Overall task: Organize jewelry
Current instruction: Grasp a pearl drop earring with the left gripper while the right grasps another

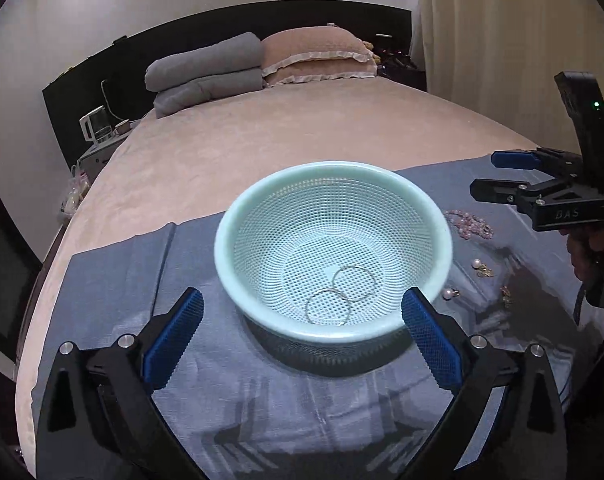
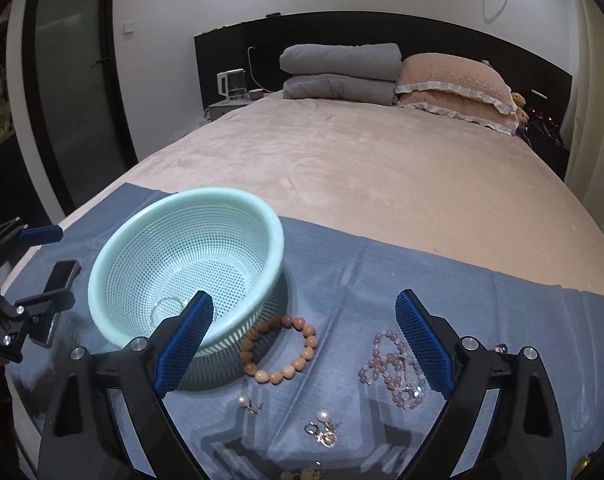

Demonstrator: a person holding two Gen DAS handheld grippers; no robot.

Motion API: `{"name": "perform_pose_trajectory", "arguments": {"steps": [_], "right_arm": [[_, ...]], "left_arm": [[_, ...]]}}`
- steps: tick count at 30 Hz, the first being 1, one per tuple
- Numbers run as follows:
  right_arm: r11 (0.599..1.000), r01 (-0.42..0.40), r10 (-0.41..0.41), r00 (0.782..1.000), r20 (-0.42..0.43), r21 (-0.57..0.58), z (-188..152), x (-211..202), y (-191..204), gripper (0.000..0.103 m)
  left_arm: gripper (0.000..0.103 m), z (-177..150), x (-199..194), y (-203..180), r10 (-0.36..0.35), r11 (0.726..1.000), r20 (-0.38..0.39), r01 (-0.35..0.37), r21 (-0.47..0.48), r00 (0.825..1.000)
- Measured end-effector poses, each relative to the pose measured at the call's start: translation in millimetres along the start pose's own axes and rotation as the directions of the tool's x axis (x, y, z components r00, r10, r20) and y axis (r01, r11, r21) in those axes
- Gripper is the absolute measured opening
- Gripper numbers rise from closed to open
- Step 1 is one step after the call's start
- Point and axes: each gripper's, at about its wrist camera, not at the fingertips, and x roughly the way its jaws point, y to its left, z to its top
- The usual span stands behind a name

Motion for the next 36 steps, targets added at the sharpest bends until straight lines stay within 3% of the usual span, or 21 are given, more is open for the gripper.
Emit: {"name": "perform_pose_trajectory", "arguments": {"steps": [7, 14, 18, 23, 24, 28, 31, 33, 34, 36], "right_arm": [[0.999, -0.03, 0.031, 0.999, -0.039, 0.039, -43.6, -16.5, -36.1, 0.088], [0.997, -0.065, 0.065, 0.998, -0.026, -0.036, -80.1, -25.6, -45.4, 0.088], [0.989, -0.106, 0.103, 0.994, -0.042, -0.101, -95.1, -22.3, -41.7, 0.088], [0.981, -0.12, 0.108, 0.991, -0.084, -0.152, -101.7, -7.2, -37.0, 0.085], [0.981, -0.126, 0.114, 0.99, -0.089, -0.148, -99.8, -3.4, -38.2, 0.078], [0.975, -0.186, 0.174, 0.98, -0.095, -0.125, -90.2, 9.7, -39.9, 0.072], [0.969, -0.209, 0.194, 0.974, -0.121, -0.131, -81.8, 24.0, -39.1, 0.06], [0.966, -0.234, 0.216, 0.964, -0.159, -0.108, -79.6, 35.7, -40.8, 0.044], [0.965, -0.24, 0.221, 0.96, -0.17, -0.102, -79.8, 39.9, -41.4, 0.041], [0.962, -0.257, 0.236, 0.953, -0.188, -0.096, -80.2, 45.3, -41.1, 0.033]], "left_arm": [[0.097, -7.4, -0.8, -63.3, -0.109, 0.989, 0.035, 0.105, 0.108, 0.993], [0.097, -23.8, 21.1, -119.1, -0.214, 0.962, -0.016, 0.214, 0.171, 0.977], [0.096, -38.4, 34.3, -139.5, -0.21, 0.952, -0.032, 0.212, 0.223, 0.977], [0.091, -45.0, 60.4, -143.8, -0.229, 0.949, -0.074, 0.24, 0.205, 0.971], [0.09, -44.0, 64.7, -144.0, -0.228, 0.949, -0.077, 0.239, 0.207, 0.971], [0.088, -38.3, 81.8, -140.9, -0.238, 0.952, -0.09, 0.251, 0.174, 0.967], [0.081, -32.4, 92.5, -134.8, -0.237, 0.957, -0.108, 0.252, 0.148, 0.965], [0.071, -27.8, 98.5, -132.5, -0.244, 0.957, -0.117, 0.259, 0.132, 0.963], [0.07, -26.5, 101.2, -131.6, -0.248, 0.957, -0.124, 0.263, 0.125, 0.961], [0.055, -24.5, 107.0, -130.0, -0.247, 0.958, -0.136, 0.263, 0.114, 0.959]]}}
